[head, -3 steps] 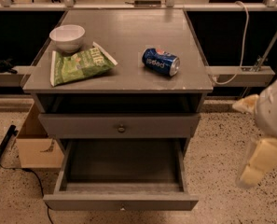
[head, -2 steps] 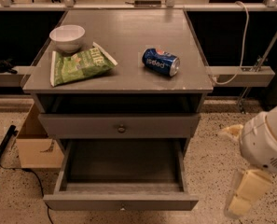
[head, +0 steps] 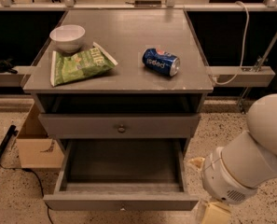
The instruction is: Close middle drawer
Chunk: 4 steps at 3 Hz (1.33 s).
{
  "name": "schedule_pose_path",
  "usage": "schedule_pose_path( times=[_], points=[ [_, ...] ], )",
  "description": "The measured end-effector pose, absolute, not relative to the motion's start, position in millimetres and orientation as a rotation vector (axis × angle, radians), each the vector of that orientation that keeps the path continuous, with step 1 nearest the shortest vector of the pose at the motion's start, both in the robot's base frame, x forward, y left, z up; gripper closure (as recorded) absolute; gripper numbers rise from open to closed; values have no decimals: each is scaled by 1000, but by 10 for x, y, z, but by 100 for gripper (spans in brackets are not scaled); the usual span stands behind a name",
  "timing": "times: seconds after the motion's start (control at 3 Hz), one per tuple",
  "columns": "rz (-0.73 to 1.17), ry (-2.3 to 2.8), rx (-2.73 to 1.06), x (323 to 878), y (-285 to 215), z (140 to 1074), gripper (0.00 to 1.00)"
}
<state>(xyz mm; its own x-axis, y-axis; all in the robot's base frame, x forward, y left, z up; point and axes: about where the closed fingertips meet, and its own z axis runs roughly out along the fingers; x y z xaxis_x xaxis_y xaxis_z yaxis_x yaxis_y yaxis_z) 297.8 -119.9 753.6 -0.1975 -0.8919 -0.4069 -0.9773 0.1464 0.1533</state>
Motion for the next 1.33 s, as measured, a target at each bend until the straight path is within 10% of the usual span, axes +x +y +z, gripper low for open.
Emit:
schedule_pose_path(
  times=[1.33],
  points=[
    [624,2249,-1845,3099,-819,6691,0]
  ],
)
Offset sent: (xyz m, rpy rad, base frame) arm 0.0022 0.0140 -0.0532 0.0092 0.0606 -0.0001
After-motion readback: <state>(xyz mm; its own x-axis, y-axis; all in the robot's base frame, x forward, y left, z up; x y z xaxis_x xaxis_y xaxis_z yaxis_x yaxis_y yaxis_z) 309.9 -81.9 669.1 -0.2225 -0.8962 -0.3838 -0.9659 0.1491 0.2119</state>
